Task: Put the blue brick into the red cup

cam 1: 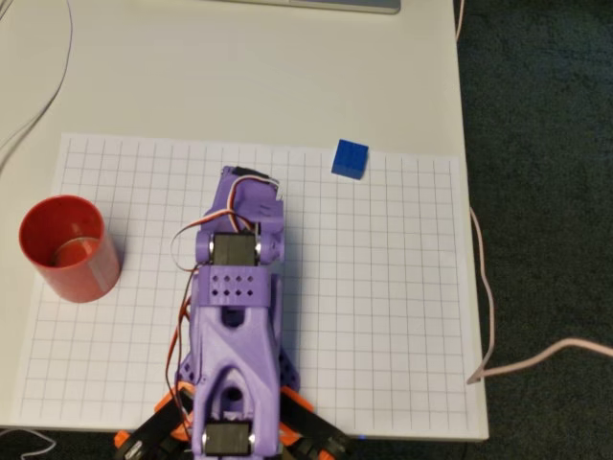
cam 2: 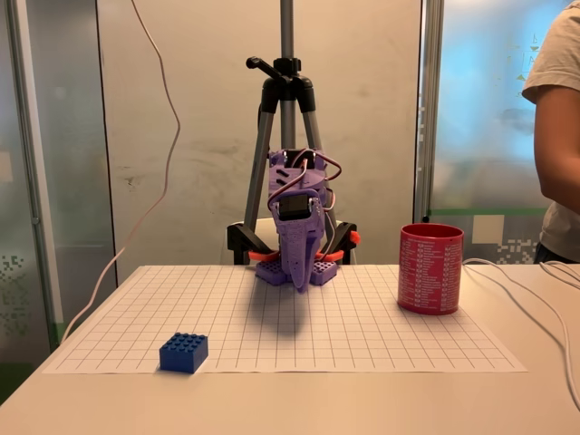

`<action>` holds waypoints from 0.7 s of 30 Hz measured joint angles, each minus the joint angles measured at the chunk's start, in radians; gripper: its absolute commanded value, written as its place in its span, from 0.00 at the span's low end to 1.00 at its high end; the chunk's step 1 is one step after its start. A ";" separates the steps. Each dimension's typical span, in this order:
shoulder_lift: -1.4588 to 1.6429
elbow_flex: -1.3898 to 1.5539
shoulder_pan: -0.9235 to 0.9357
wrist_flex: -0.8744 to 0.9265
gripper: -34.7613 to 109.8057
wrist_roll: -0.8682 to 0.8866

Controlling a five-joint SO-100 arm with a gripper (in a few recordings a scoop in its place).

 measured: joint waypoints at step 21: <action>-0.015 -0.012 -0.003 0.055 0.24 -0.051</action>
